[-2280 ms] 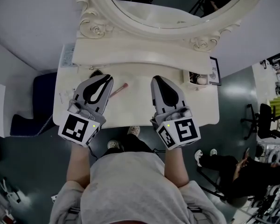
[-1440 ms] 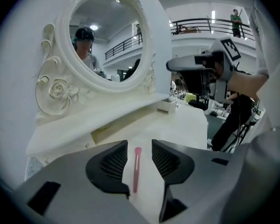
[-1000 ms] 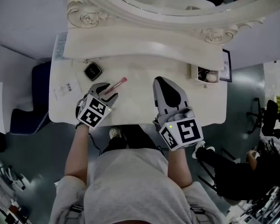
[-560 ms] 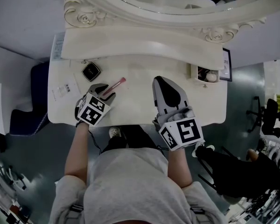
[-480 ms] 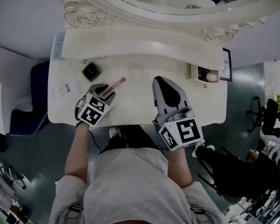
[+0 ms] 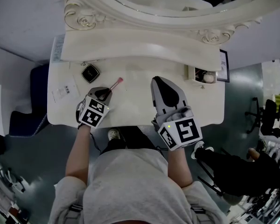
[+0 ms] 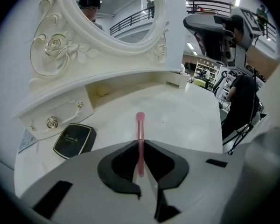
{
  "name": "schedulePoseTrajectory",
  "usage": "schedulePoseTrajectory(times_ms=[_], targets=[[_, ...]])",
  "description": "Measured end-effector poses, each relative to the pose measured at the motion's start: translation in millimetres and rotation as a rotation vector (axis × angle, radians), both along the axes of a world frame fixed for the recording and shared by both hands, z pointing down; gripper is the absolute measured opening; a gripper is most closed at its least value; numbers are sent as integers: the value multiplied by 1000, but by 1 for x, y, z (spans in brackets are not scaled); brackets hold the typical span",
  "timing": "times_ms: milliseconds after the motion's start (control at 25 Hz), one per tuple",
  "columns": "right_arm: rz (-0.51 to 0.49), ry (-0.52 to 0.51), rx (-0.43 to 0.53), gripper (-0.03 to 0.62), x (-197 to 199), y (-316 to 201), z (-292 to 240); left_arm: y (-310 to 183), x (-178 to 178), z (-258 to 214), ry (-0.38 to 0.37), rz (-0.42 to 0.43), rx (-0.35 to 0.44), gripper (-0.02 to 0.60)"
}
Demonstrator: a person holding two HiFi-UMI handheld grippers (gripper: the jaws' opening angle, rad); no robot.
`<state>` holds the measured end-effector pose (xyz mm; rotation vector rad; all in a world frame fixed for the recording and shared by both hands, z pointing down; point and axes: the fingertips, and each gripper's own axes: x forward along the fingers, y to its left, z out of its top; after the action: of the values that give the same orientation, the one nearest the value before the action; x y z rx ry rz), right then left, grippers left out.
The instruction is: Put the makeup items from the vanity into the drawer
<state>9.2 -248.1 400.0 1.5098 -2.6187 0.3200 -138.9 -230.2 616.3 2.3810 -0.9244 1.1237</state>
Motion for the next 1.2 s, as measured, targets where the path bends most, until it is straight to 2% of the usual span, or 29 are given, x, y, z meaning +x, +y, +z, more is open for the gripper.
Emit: schedulePoseTrajectory(times_ms=[120, 280, 760, 1200], targets=[[-3, 5, 7, 28, 0, 1, -3, 0, 1, -5, 21, -18, 11, 51], [-4, 8, 18, 28, 2, 3, -8, -2, 7, -23, 87, -43, 46, 51], [-3, 15, 58, 28, 9, 12, -28, -2, 25, -101, 279, -72, 227, 51], [26, 5, 93, 28, 8, 32, -44, 8, 23, -162, 420, -84, 375, 51]])
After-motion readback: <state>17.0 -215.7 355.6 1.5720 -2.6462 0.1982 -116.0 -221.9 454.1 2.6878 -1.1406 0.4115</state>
